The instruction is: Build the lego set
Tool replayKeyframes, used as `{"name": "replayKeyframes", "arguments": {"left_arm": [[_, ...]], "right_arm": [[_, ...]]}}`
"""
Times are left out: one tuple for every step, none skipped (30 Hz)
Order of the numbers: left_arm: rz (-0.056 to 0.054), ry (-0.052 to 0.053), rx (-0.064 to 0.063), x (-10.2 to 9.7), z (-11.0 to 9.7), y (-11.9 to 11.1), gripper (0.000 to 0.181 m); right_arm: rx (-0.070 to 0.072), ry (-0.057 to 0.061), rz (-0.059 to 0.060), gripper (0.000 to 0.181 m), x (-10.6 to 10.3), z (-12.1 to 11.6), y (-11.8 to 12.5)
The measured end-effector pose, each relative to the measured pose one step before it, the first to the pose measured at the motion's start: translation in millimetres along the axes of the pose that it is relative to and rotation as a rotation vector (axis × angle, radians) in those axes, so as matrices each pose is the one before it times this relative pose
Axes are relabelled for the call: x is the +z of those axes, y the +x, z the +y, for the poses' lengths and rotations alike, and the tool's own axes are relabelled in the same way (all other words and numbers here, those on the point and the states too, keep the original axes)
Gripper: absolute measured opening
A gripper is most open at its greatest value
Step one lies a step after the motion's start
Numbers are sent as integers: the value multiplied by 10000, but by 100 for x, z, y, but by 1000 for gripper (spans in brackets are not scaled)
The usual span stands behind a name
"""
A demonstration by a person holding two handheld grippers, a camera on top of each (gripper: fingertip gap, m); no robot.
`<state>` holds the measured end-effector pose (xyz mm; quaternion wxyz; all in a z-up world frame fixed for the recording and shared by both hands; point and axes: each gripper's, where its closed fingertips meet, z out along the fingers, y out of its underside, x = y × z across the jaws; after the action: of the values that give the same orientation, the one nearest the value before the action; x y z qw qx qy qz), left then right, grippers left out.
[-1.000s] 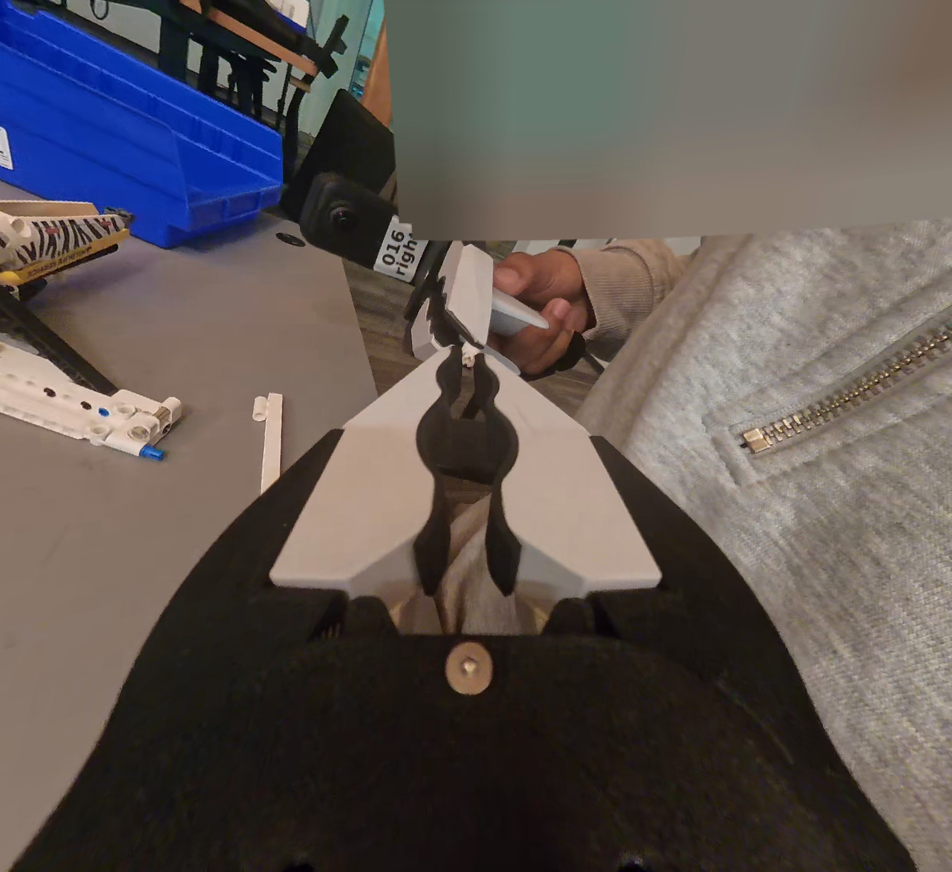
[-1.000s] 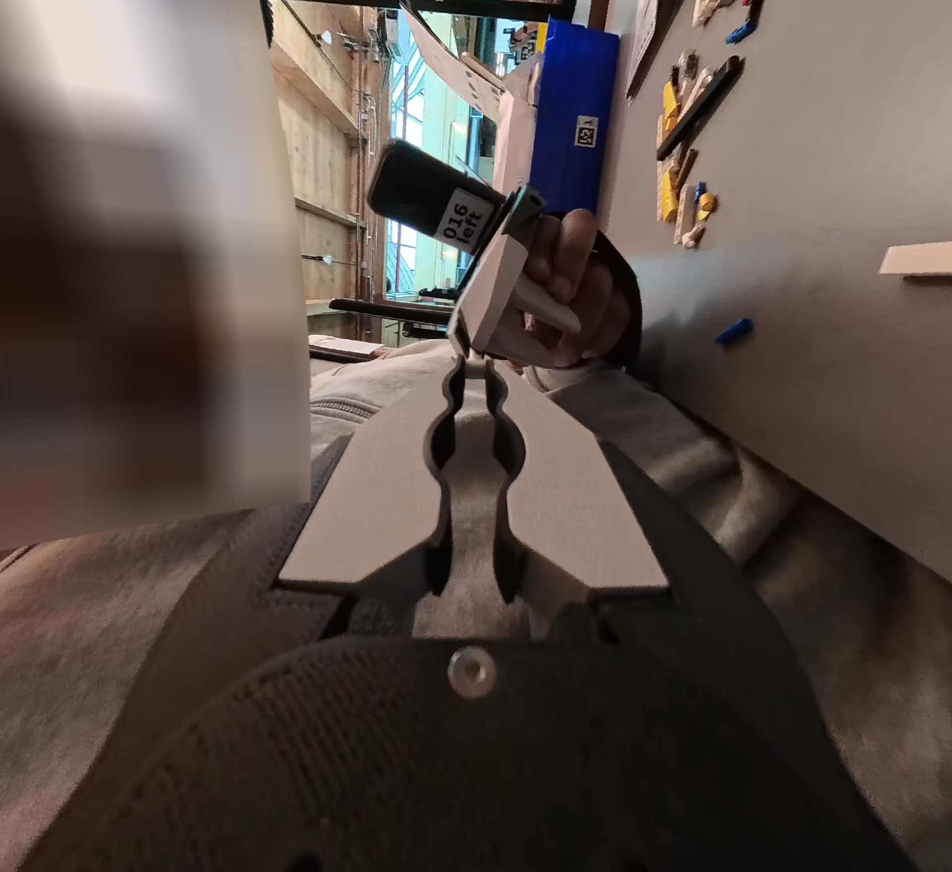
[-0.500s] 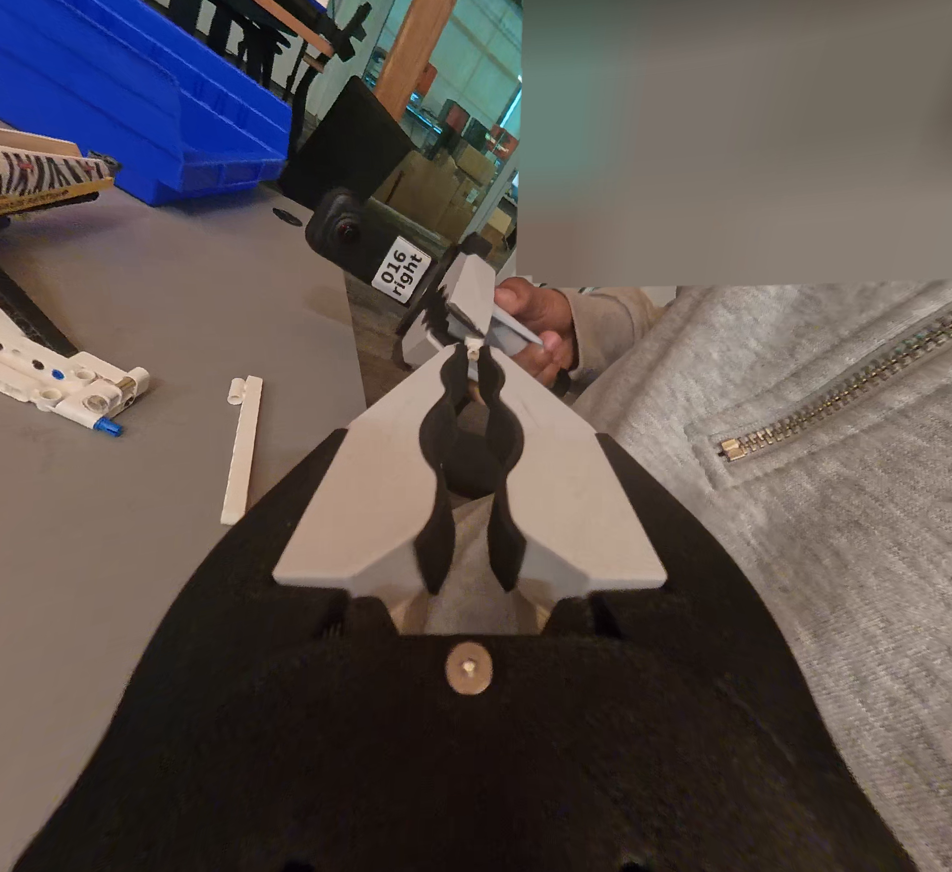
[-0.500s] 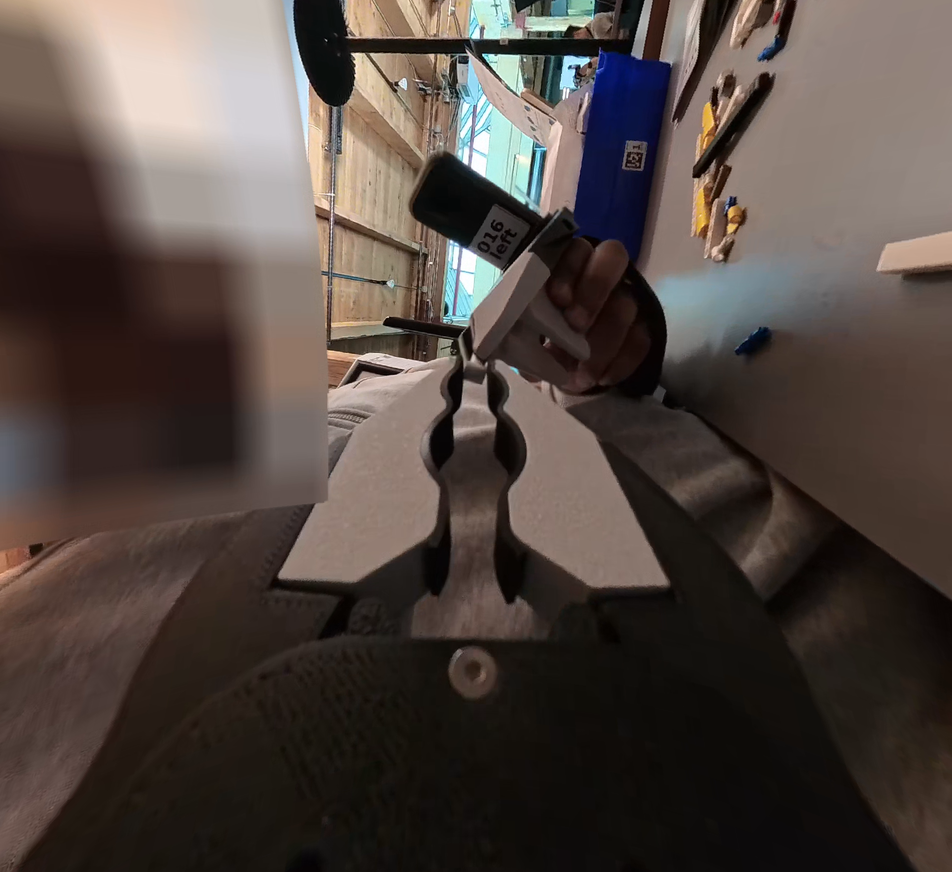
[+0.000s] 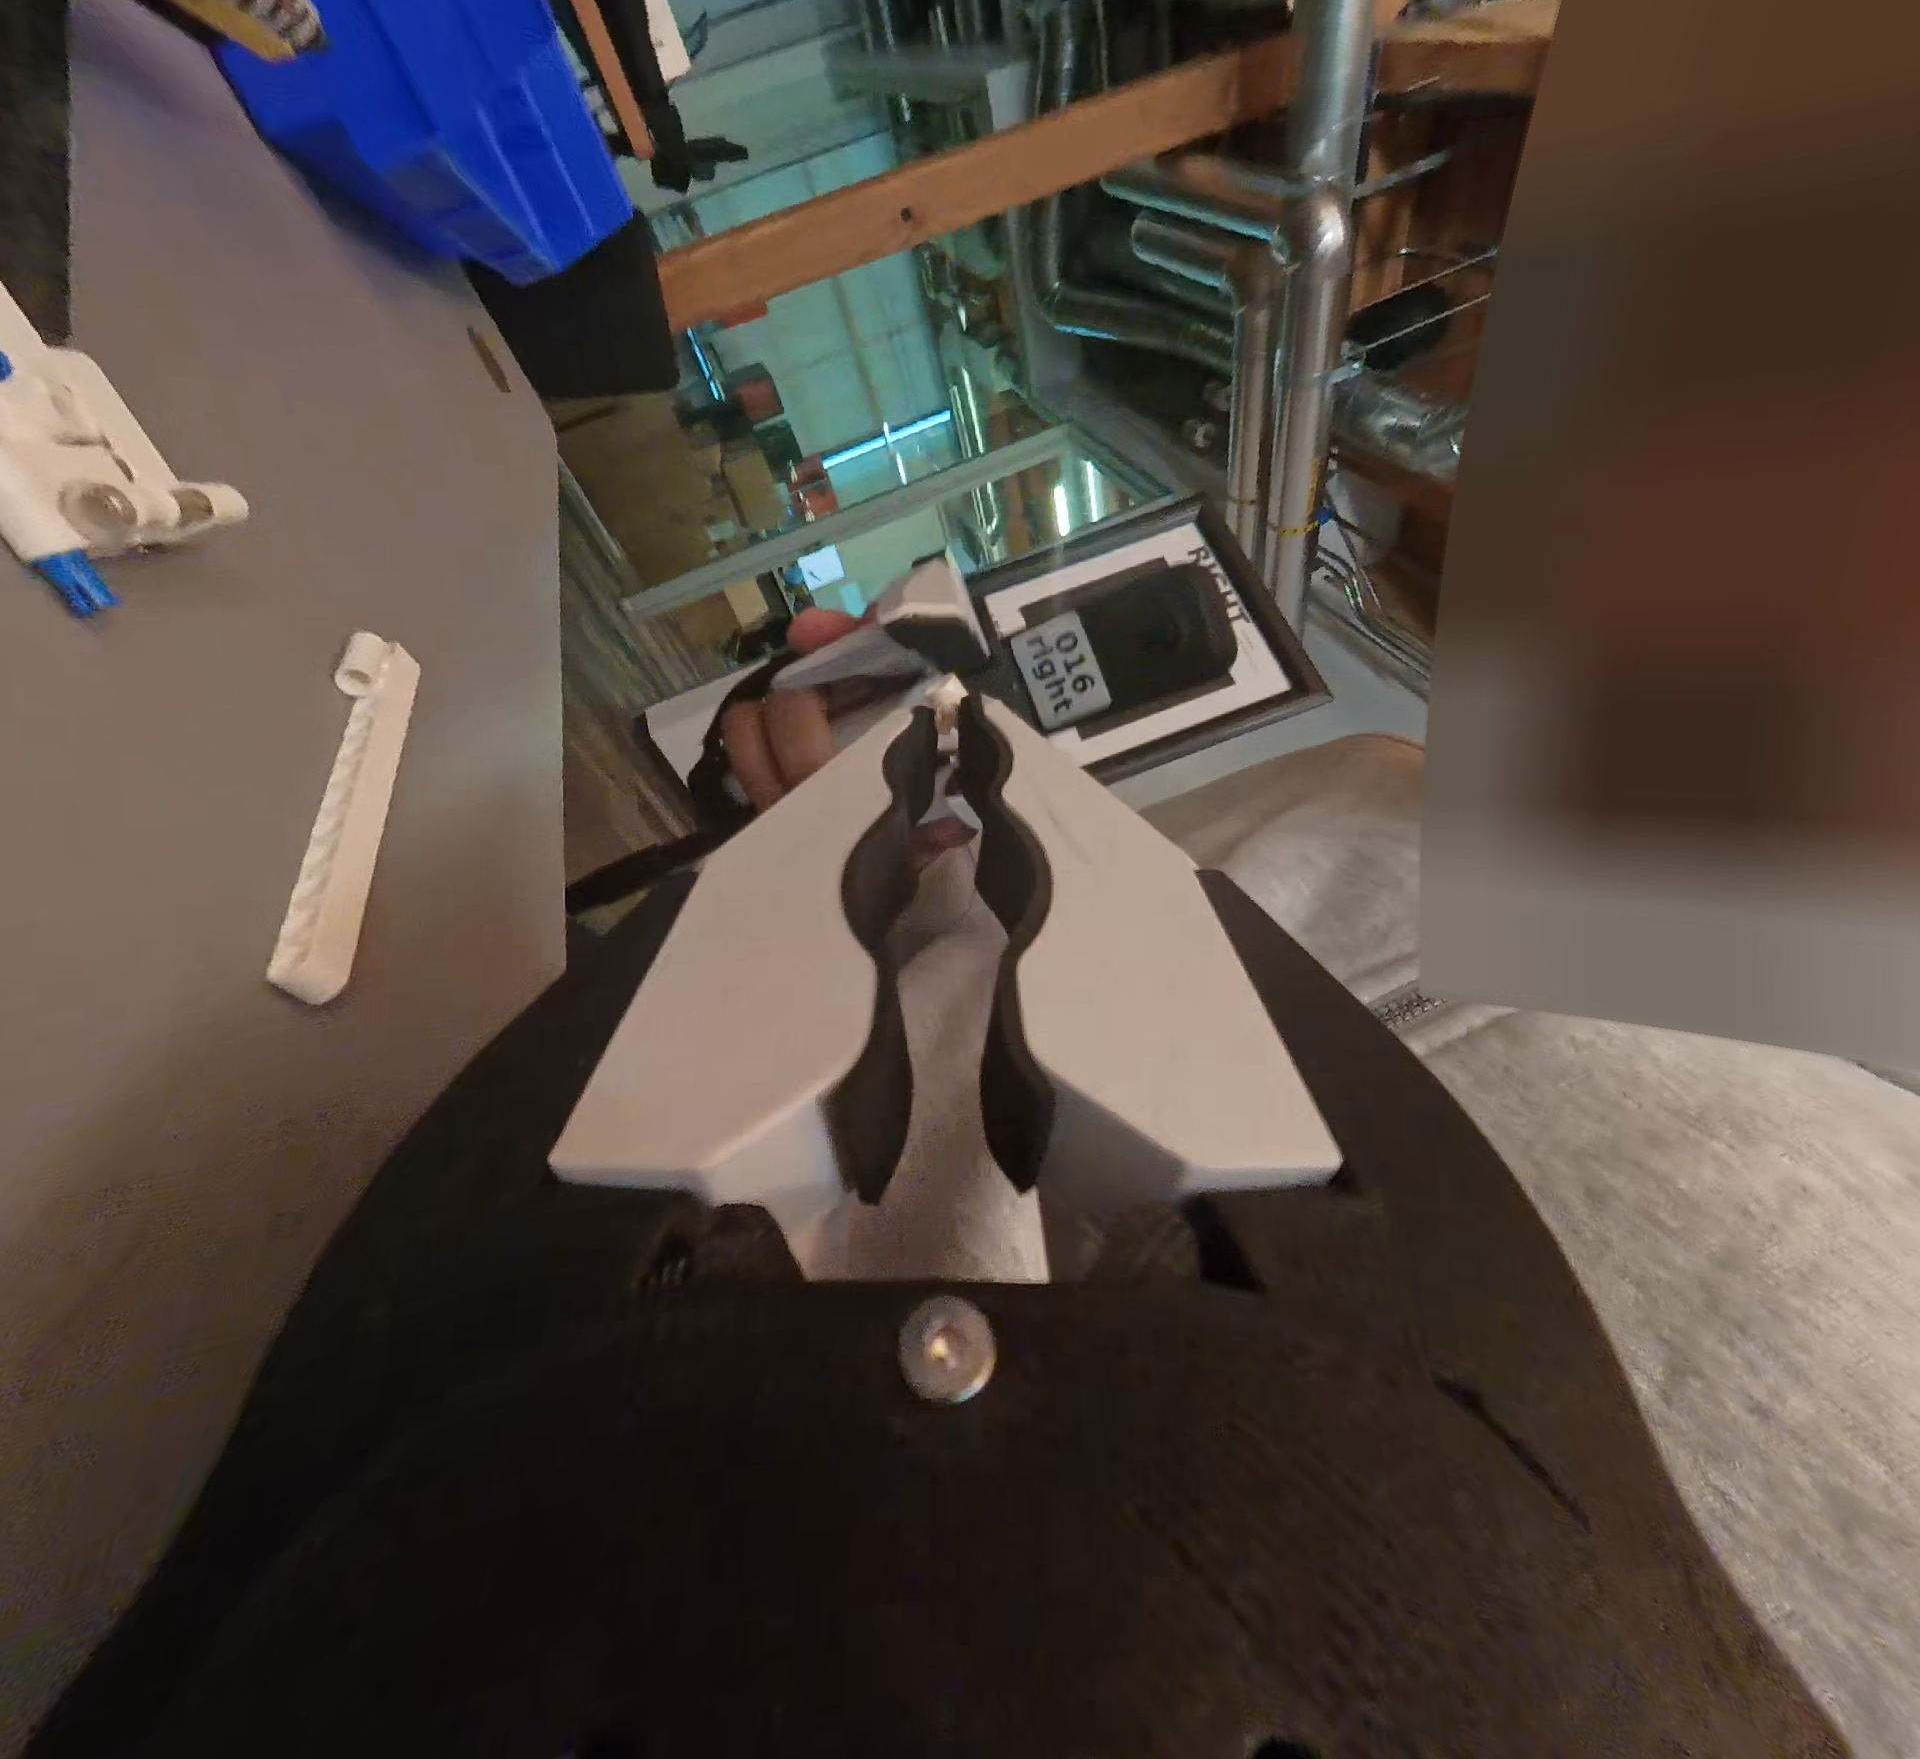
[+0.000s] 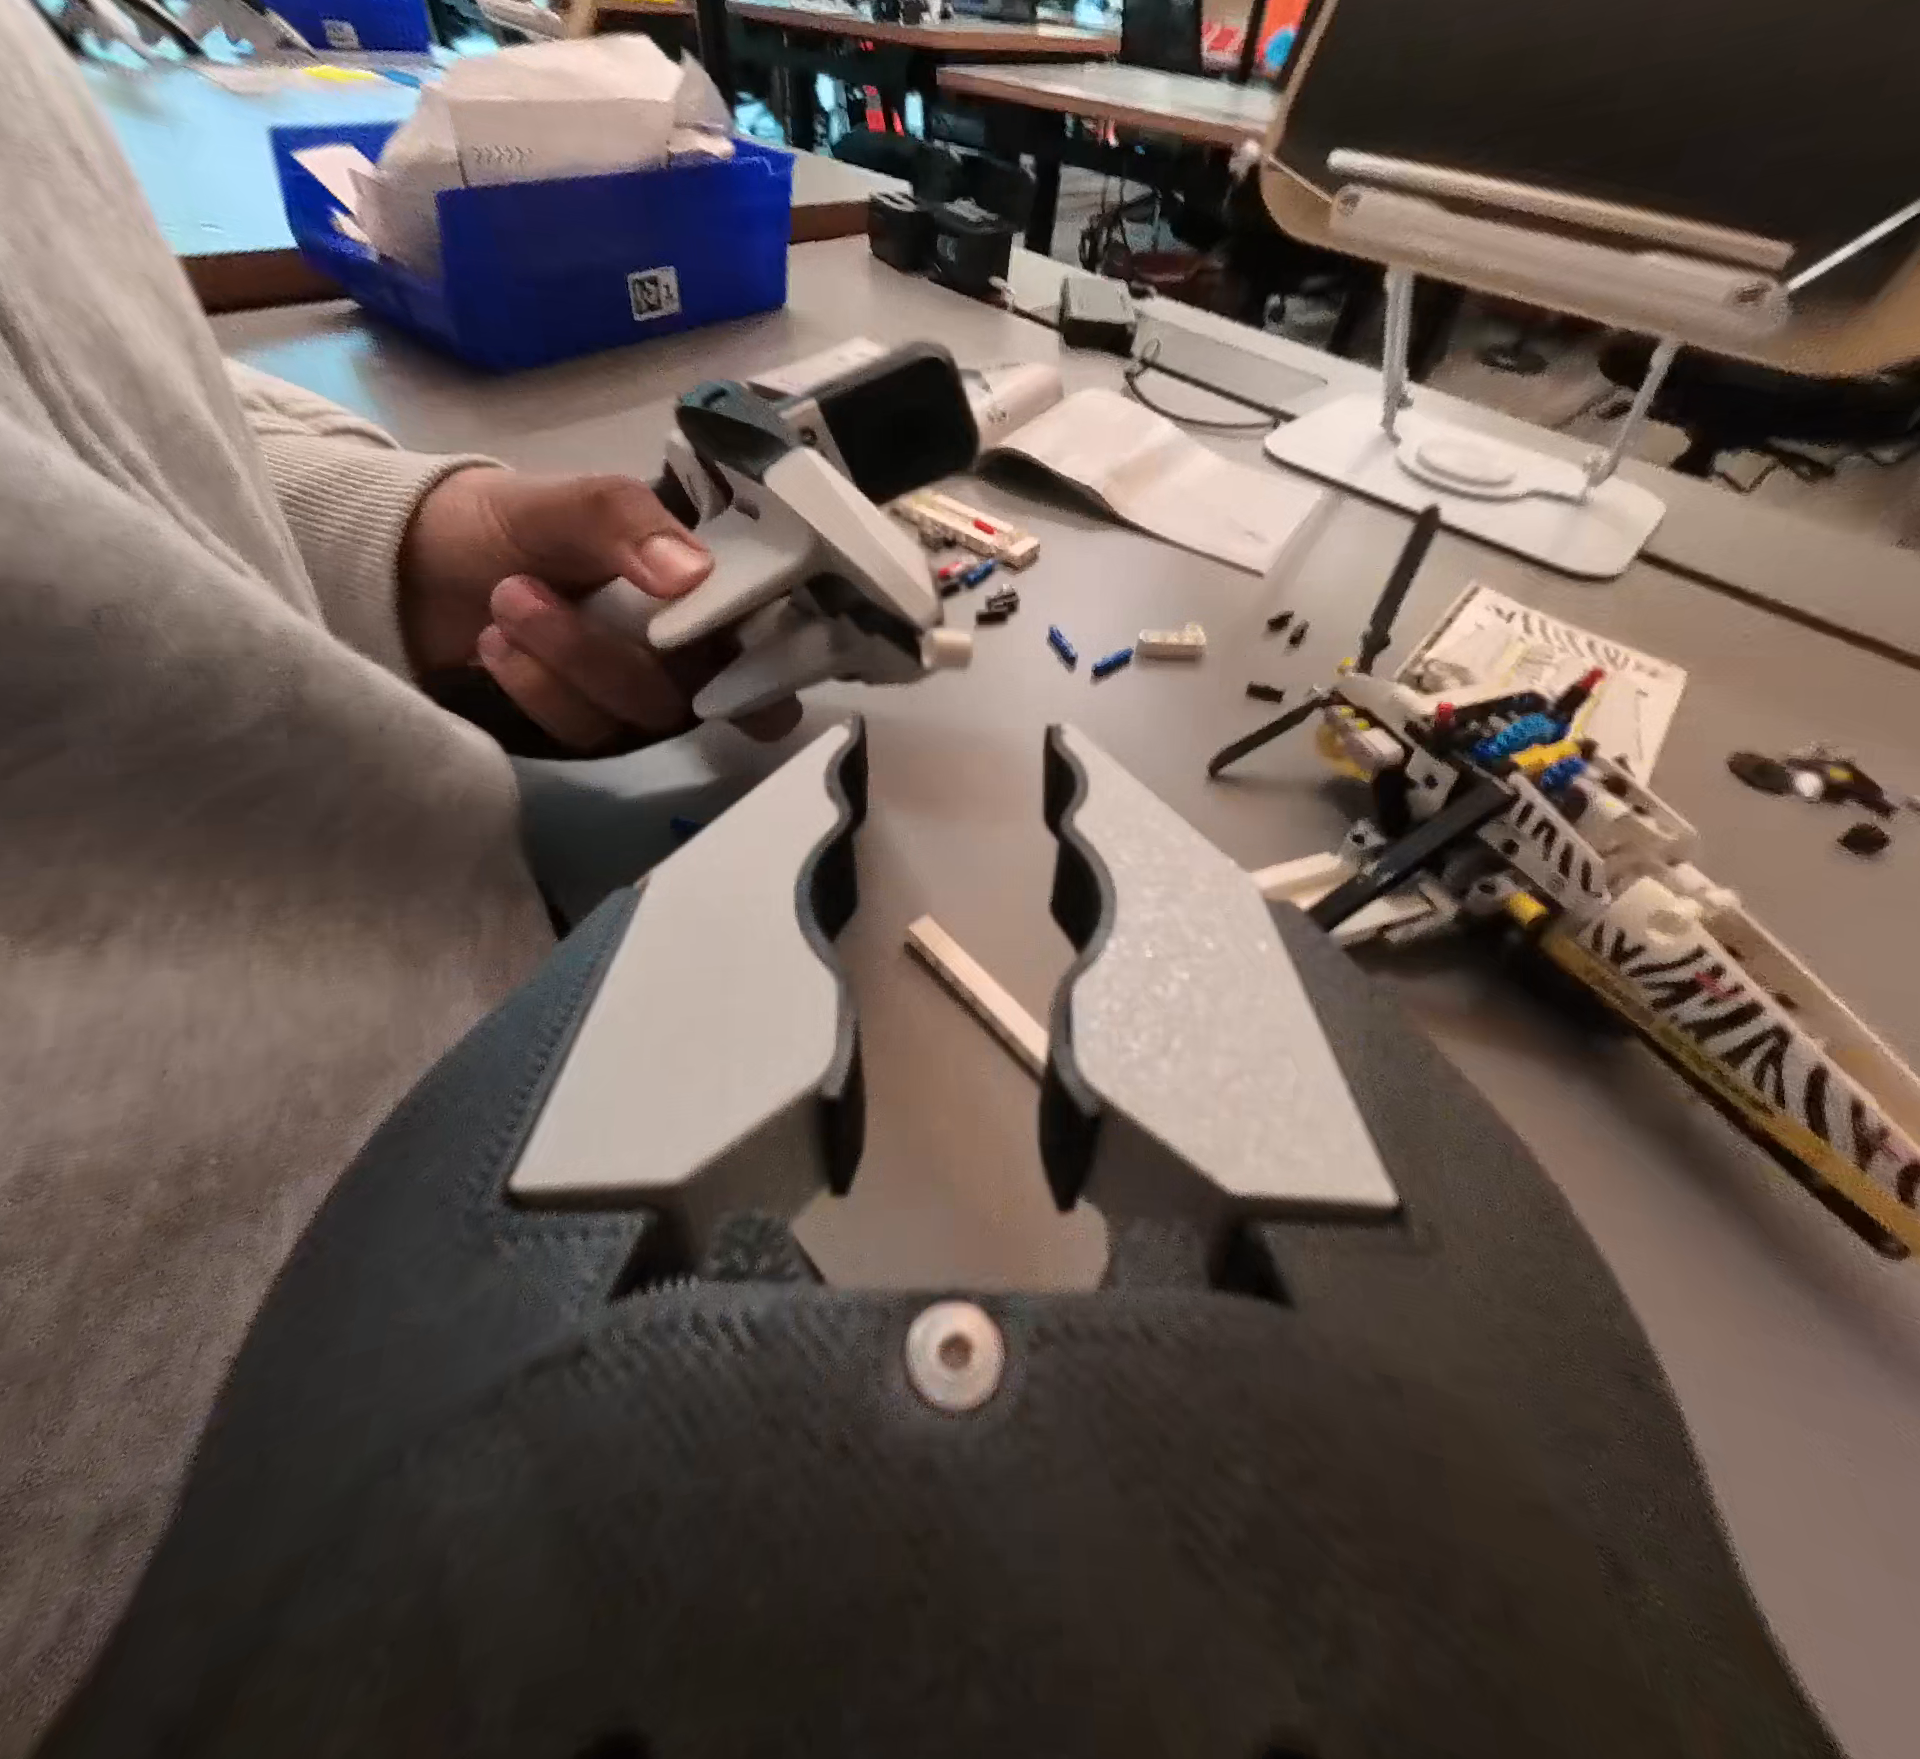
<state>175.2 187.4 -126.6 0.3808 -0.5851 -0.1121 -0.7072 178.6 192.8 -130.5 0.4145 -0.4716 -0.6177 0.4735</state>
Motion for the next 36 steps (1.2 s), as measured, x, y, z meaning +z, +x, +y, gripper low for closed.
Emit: {"name": "replayKeyframes", "arguments": {"left_arm": [[-19, -176, -40, 276, 232, -42, 4], [59, -173, -2, 263, 238, 84, 4], [-6, -124, -30, 215, 165, -83, 4], [62, -72, -44, 158, 105, -43, 4], [193, 6, -38, 120, 9, 134, 4], [10, -1, -49, 99, 22, -121, 4], [-10, -47, 20, 119, 94, -92, 4], [1, -44, 63, 154, 73, -12, 4], [-76, -64, 62, 160, 60, -95, 4], [-30, -86, 85, 179, 80, -5, 4], [-27, -58, 80, 151, 18, 0, 4], [-34, 3, 70, 89, -49, -28, 4], [-9, 52, 30, -3, -120, -27, 4], [39, 11, -34, 21, -52, -6, 4], [55, 24, -32, 19, -57, 24, 4], [50, 7, -12, 26, -23, 33, 4], [30, -9, -3, 31, -5, 26, 4], [12, -13, -1, 26, 6, 13, 4], [42, 7, 16, 35, -14, 70, 4], [58, 21, 0, 28, -14, 94, 4], [23, 0, -2, 27, 15, 41, 4], [32, 10, 6, 36, 32, 70, 4], [39, 10, 5, 53, 28, 84, 4], [28, -14, 9, 74, 79, 81, 4], [36, -11, -21, 63, 88, 77, 4], [41, 17, -14, 55, 55, 102, 4], [50, 25, -24, 33, 45, 110, 4], [66, 13, -37, 2, 73, 142, 4], [64, 20, -26, 1, 74, 149, 4], [48, 34, -23, -8, 64, 135, 4], [50, 26, -25, -13, 92, 155, 4], [62, 8, -14, -19, 128, 177, 4], [53, 5, 7, -44, 166, 181, 4], [77, 23, 21, -76, 155, 240, 4], [125, 10, 13, -59, 175, 338, 4], [120, 10, 10, -62, 170, 358, 4]], "right_arm": [[141, 176, -347, 33, -15, -236, -139], [145, 142, -345, 37, -70, -200, -85], [16, 143, -300, 37, -125, -193, -76], [-136, 151, -236, 33, -179, -211, -93], [-197, 86, -139, 26, -158, -116, -14], [-150, -39, -159, 16, -76, 64, -70], [-22, -126, -172, 13, 5, 200, -73], [106, -102, -156, 14, 47, 176, -44], [184, -15, -164, 17, 51, 70, -78], [233, 60, -117, 19, 43, -20, -5], [248, 86, -119, 18, 33, -40, -28], [232, 54, -98, 14, 12, 7, 5], [214, 47, -26, 7, -3, 24, 94], [204, 69, -16, 7, -4, -17, 77], [158, 87, -10, 7, -10, -28, 45], [109, 113, -2, 7, -26, -55, 21], [88, 112, -5, 7, -22, -32, 4], [73, 83, -2, 7, -37, -11, -1], [58, 62, 8, 7, -34, -22, -4], [47, 52, 24, 7, -55, -32, -5], [65, 15, 29, 7, -87, -12, -4], [65, 1, 14, 7, -110, -30, -36], [19, 29, 16, 7, -107, -81, -43], [-42, 30, 32, 7, -102, -79, -64], [-100, 3, 48, 6, -72, -54, -89], [-146, -7, 74, 6, -63, -54, -91], [-171, 4, 93, 6, -33, -72, -78], [-176, 30, 90, 6, -23, -102, -89], [-166, 53, 83, 6, -13, -129, -117], [-165, 47, 91, 6, 6, -117, -116], [-199, 29, 107, 6, 4, -87, -126], [-250, 15, 109, 6, -2, -94, -169], [-250, -23, 79, 6, 12, -86, -224], [-150, -43, 36, 6, 39, -111, -249], [-45, 1, 24, 6, 57, -186, -277], [-31, 59, 60, 6, 57, -246, -303]]}}
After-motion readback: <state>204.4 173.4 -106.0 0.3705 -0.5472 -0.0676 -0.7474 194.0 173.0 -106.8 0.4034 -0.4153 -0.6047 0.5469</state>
